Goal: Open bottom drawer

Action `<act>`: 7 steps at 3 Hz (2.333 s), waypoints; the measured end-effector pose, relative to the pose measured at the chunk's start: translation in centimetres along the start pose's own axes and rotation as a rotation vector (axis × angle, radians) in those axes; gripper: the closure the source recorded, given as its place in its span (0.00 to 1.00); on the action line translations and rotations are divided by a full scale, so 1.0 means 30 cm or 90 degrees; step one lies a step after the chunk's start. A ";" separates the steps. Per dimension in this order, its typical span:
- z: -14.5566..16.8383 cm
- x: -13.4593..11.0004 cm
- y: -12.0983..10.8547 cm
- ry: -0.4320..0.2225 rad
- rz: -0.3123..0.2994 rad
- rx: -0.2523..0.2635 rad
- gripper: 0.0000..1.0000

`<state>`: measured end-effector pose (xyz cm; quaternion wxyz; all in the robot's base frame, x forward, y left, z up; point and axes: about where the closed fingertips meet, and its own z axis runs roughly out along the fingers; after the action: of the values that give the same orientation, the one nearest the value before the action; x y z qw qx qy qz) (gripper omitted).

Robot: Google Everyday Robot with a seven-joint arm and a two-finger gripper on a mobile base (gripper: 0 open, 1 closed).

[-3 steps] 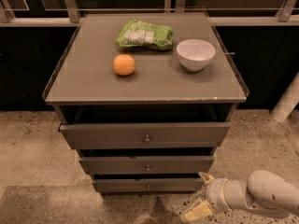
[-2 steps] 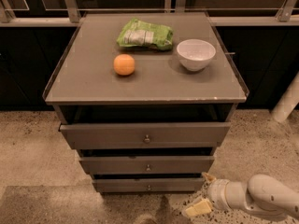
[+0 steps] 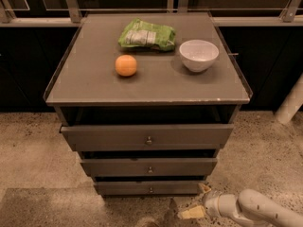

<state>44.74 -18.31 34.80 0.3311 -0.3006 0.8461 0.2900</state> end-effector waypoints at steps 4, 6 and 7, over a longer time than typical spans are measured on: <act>0.274 0.134 -0.201 -0.040 0.092 0.047 0.00; 0.302 0.144 -0.214 -0.040 0.082 0.042 0.00; 0.361 0.117 -0.218 -0.047 0.052 0.026 0.00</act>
Offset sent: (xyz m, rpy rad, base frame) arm -0.0079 -0.0058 -0.0150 -0.0495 -0.0023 -0.0375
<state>51.41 -16.20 23.69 0.3564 -0.2482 0.8504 0.2971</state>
